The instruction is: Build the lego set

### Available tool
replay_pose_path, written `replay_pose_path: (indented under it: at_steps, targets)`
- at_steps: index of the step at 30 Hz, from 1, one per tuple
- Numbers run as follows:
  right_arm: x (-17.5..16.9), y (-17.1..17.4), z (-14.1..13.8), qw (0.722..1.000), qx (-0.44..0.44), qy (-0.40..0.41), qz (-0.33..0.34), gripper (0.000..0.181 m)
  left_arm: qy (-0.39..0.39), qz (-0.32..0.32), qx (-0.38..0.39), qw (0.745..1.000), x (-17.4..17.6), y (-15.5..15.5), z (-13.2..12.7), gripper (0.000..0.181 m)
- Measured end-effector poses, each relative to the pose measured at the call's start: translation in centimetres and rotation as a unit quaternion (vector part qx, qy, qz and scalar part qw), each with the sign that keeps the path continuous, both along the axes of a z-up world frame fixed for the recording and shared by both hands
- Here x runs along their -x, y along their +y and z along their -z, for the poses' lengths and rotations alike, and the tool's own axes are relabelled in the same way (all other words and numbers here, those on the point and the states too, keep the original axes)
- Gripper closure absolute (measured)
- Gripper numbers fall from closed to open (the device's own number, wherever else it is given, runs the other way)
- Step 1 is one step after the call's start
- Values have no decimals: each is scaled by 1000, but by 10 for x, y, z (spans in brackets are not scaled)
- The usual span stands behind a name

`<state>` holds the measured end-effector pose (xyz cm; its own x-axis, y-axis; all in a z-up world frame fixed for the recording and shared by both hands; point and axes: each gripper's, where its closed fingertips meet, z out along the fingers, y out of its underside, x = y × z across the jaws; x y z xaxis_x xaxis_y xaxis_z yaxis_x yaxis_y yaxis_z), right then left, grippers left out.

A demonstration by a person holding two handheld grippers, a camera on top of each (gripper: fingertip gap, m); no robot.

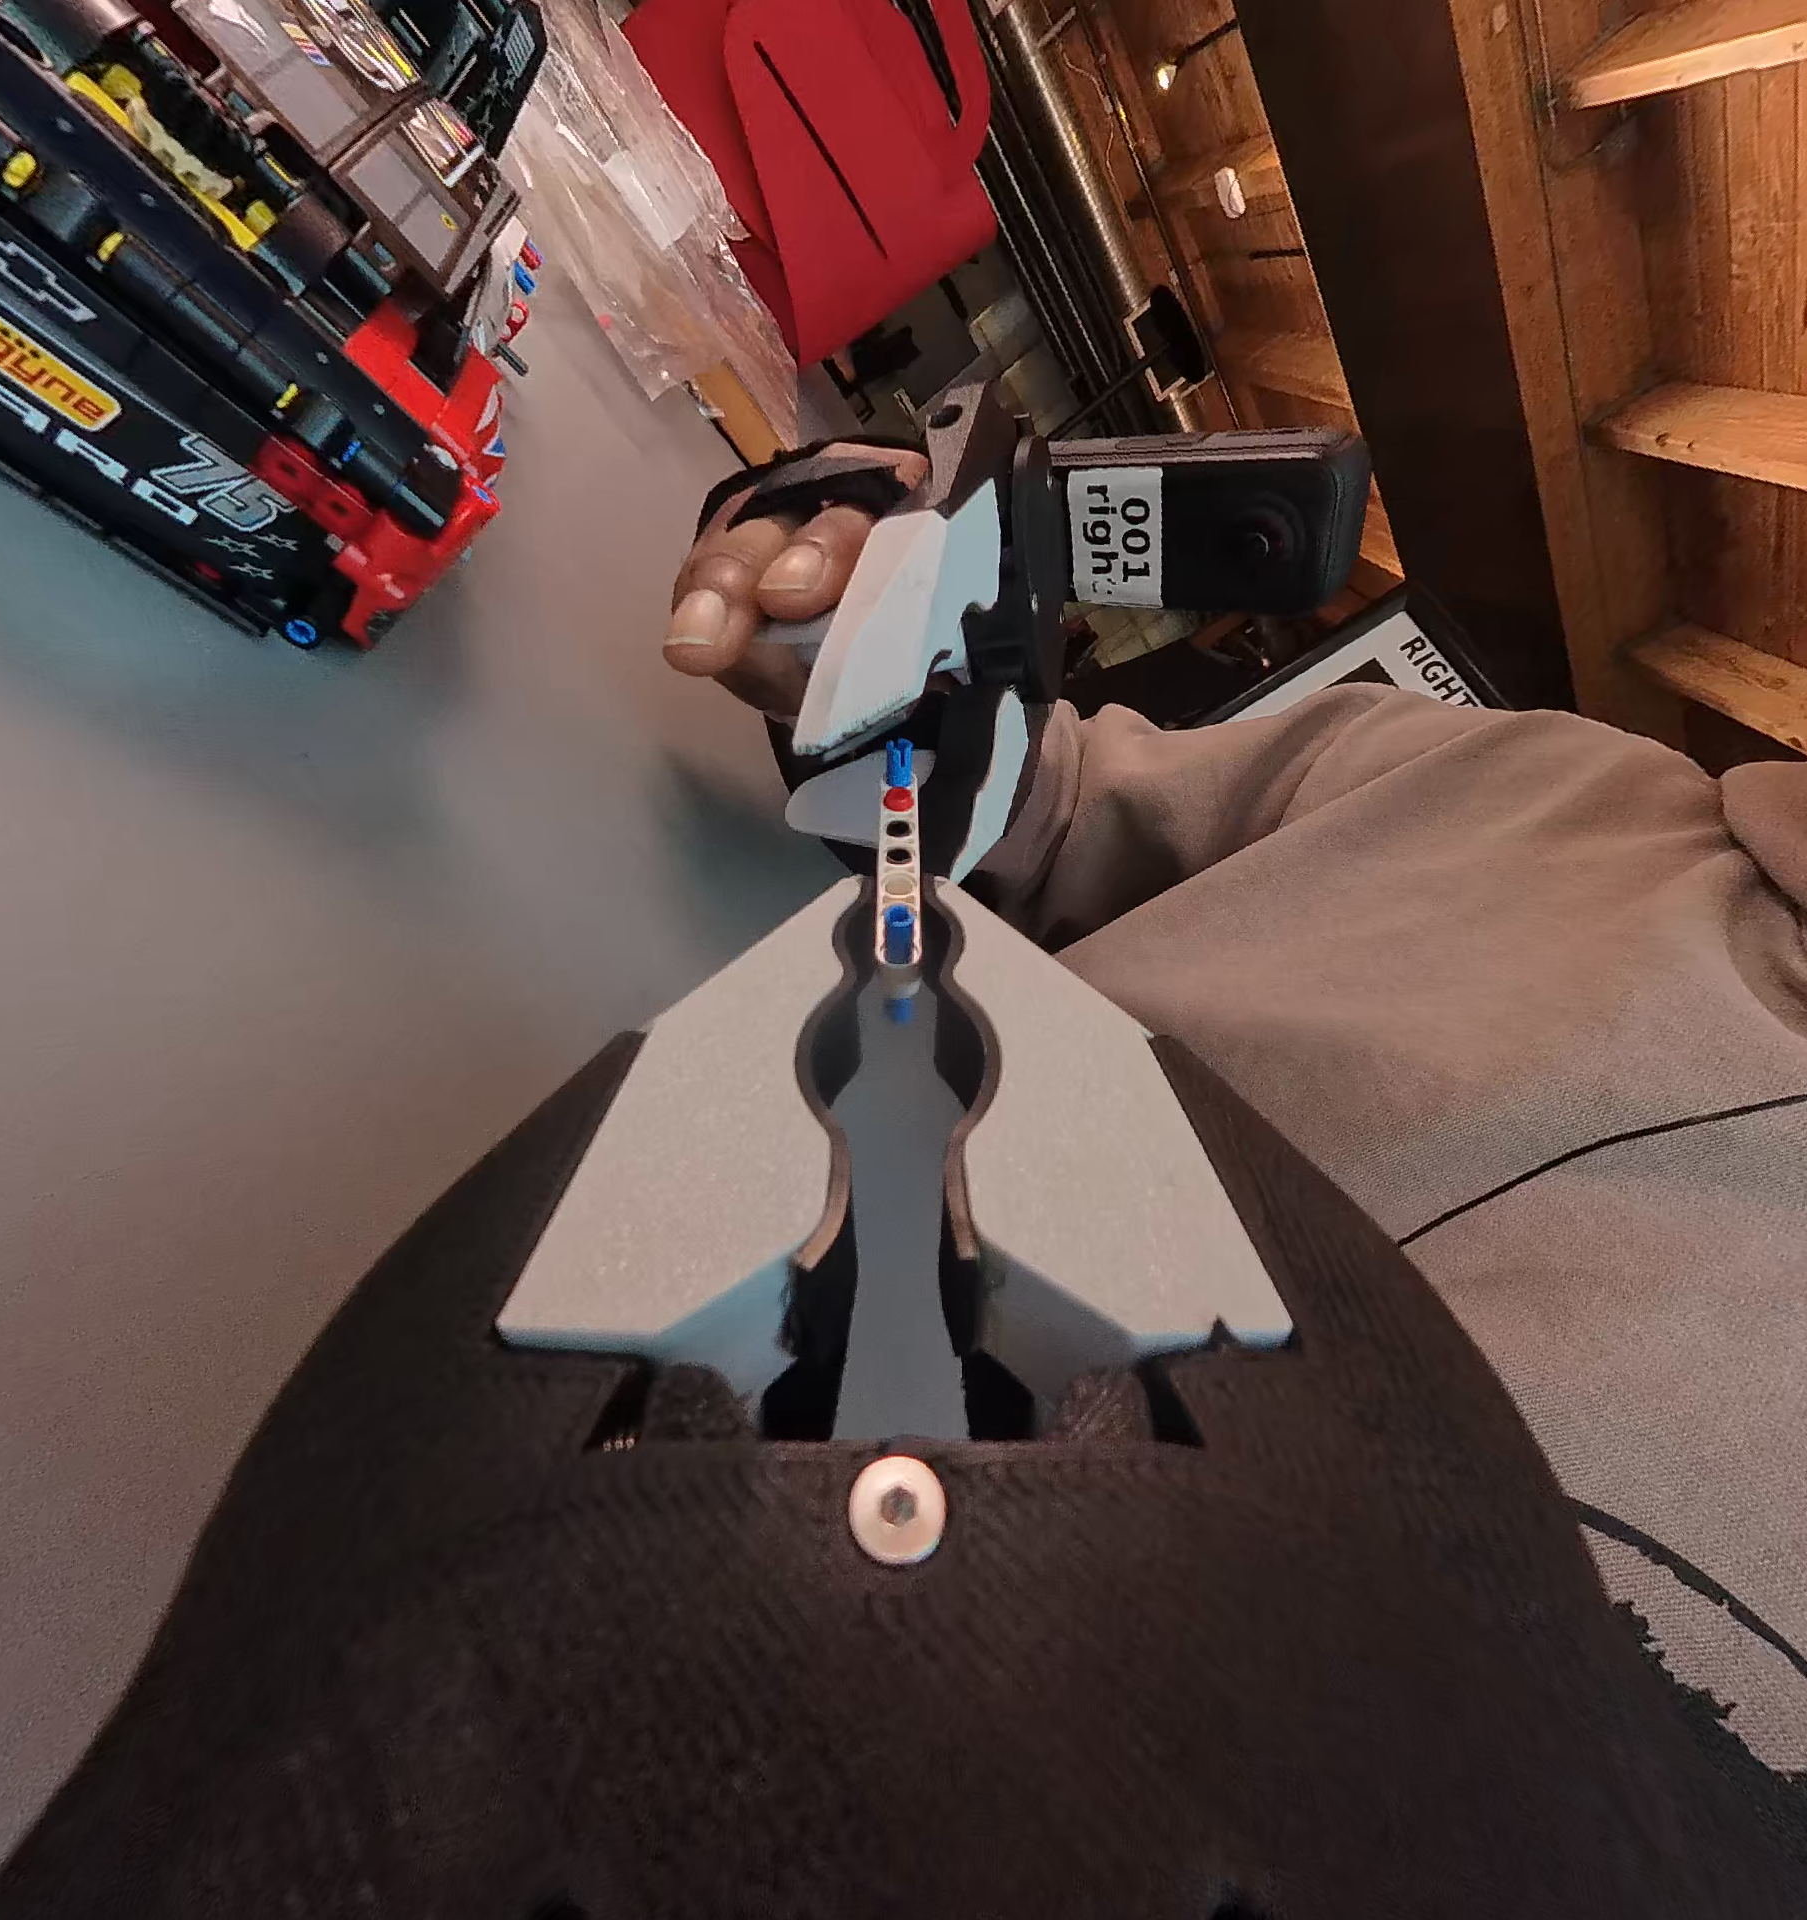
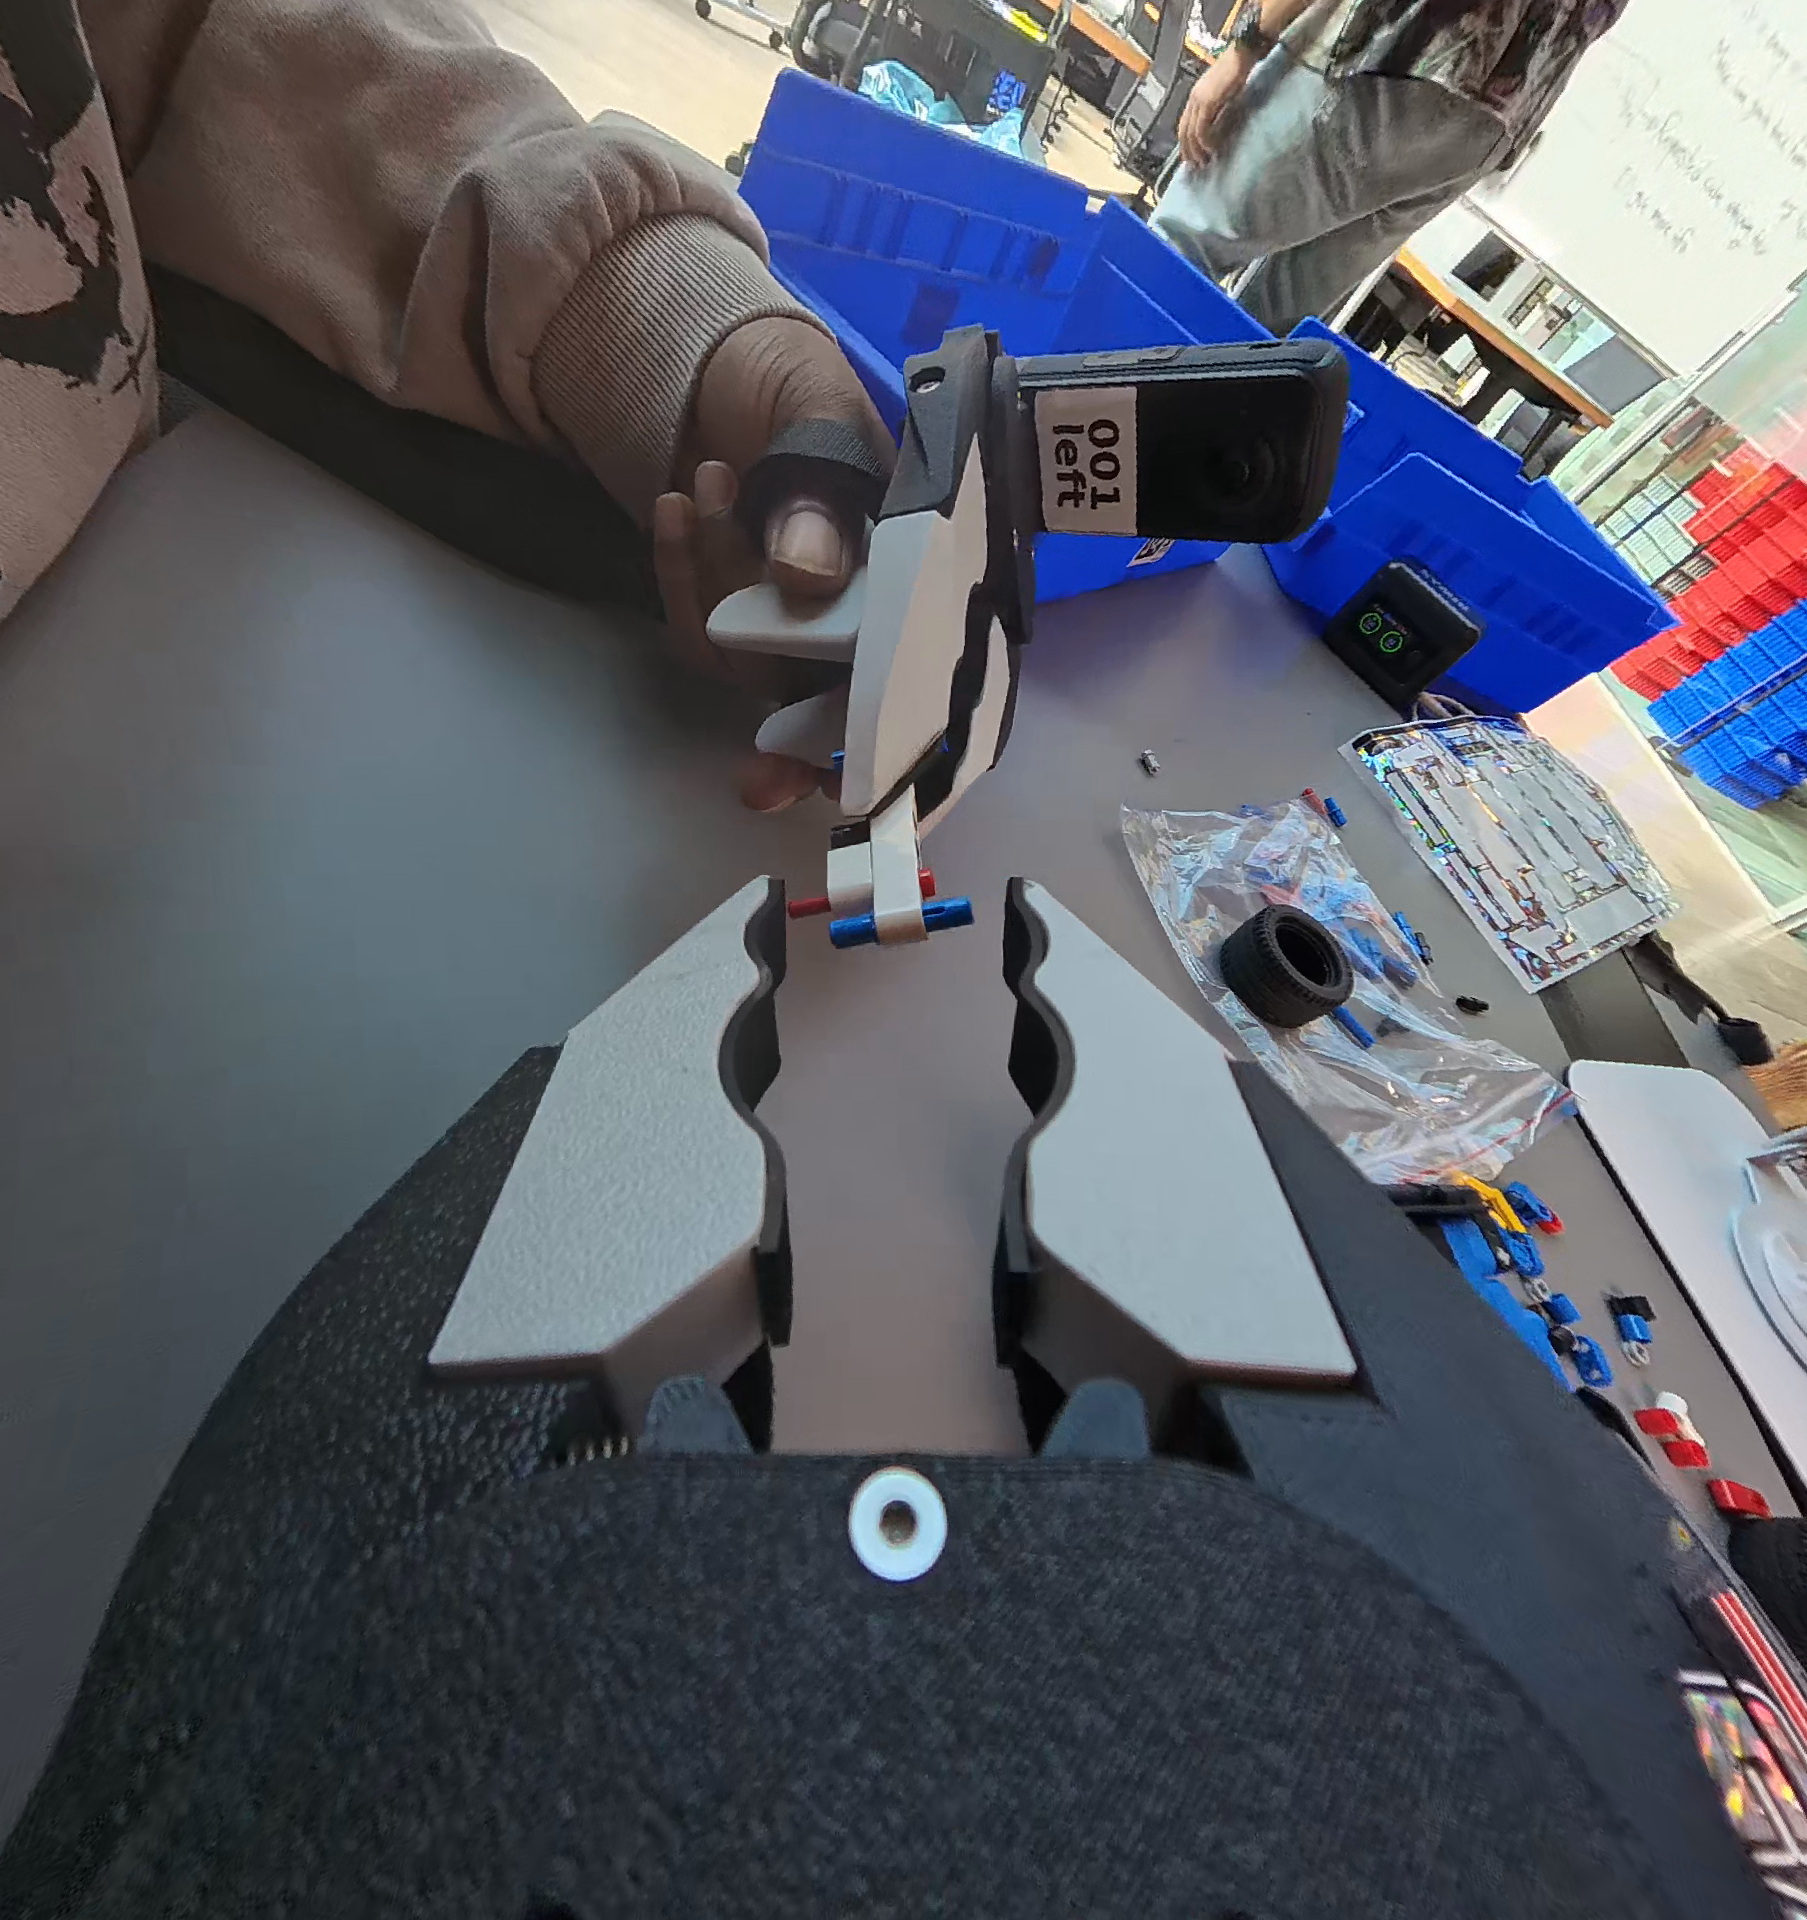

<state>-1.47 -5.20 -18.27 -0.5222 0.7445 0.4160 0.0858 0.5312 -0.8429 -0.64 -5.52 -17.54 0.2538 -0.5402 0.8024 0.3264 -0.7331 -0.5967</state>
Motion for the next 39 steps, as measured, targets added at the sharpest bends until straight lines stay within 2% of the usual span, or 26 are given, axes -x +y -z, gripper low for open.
replay_pose_path:
  at_steps: [2,14,16,21,25,29,32,35,39]
  targets:
    - [-2,-3,3,1000,-5,-5,-8,148,1,3,1,1000,-1,-1,1,176]
    - [2,6,-1,999,31,-10,11,149,-5,-34,-12,999,9,7,-5,176]
    - [2,9,-3,999,41,-8,17,149,-4,-48,-23,999,14,9,-8,175]
    - [5,22,-12,995,87,-4,43,149,5,-110,-95,989,32,17,-28,160]
    - [7,37,-23,982,175,-11,67,149,108,-160,-188,963,40,20,-35,148]
    - [7,42,-30,958,274,-39,70,149,245,-190,-256,916,42,24,-26,145]
    - [8,39,-29,942,323,-71,65,149,320,-197,-288,880,40,26,-19,145]
    - [8,32,-27,929,355,-96,50,149,367,-200,-312,853,39,27,-14,145]
    - [8,30,-27,931,349,-95,47,149,376,-205,-326,843,40,27,-17,152]
